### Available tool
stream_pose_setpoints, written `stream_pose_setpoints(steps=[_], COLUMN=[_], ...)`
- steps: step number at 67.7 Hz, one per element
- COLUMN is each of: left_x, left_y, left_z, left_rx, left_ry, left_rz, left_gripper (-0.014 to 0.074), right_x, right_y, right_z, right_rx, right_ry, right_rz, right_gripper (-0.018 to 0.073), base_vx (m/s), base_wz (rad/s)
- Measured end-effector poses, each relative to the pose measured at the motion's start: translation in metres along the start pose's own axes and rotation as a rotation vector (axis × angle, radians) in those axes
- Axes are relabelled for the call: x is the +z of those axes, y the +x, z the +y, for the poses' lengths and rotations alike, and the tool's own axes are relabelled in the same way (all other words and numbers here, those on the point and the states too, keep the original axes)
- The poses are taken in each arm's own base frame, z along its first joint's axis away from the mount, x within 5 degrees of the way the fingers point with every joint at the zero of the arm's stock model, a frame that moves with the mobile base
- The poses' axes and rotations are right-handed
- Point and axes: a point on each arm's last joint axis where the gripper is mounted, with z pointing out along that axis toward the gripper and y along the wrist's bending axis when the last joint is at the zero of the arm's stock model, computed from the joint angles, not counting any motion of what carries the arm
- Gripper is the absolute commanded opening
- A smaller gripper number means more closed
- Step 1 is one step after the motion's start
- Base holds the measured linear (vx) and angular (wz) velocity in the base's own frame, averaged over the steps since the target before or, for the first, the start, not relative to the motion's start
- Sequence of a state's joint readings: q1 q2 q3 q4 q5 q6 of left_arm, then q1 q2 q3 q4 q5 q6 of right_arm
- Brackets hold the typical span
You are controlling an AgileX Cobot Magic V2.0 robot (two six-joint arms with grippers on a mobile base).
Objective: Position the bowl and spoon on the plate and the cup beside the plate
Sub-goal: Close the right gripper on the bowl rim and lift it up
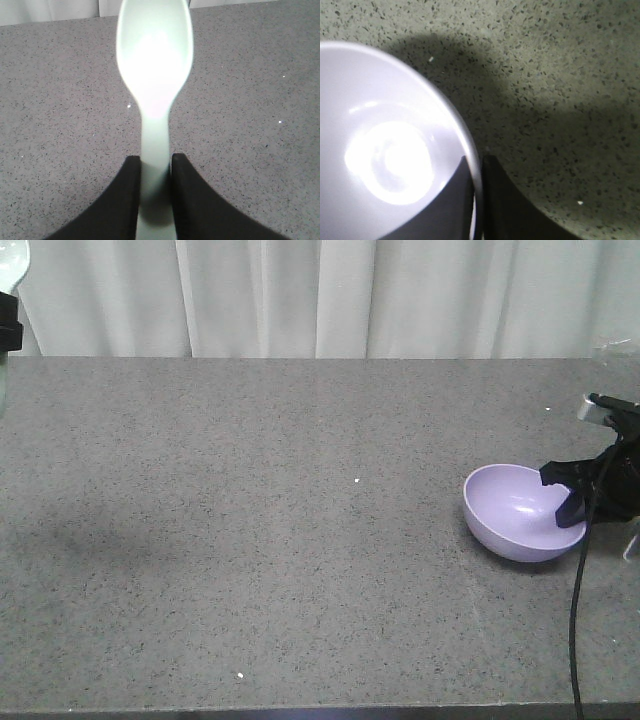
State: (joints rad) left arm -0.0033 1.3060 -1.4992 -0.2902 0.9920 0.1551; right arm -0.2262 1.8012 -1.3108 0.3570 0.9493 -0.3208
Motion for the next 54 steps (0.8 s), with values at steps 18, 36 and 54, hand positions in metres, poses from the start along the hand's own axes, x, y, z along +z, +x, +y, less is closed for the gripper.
stream_pose_setpoints(steps=[18, 36, 54], left_x=[0.0, 0.0, 0.0], left_y=[0.0, 0.0, 0.0], left_z=[0.0, 0.0, 0.0], left_rx=[0.0, 0.0, 0.0], left_ry=[0.0, 0.0, 0.0], left_rz=[0.0, 0.0, 0.0], left_gripper=[-0.0008, -0.0008, -0.0008], right_x=[-0.042, -0.136, -0.196], right_y=[0.001, 0.03, 0.066], right_z=[0.02, 0.057, 0.081], right_rx=[-0.026, -0.102, -0.166], right_ry=[-0.069, -0.112, -0.121], right_rz=[-0.13, -0.346, -0.511], right_gripper=[-0.0007, -0.0006, -0.0006], base_vx=[0.0, 0.0, 0.0], base_wz=[0.0, 0.0, 0.0])
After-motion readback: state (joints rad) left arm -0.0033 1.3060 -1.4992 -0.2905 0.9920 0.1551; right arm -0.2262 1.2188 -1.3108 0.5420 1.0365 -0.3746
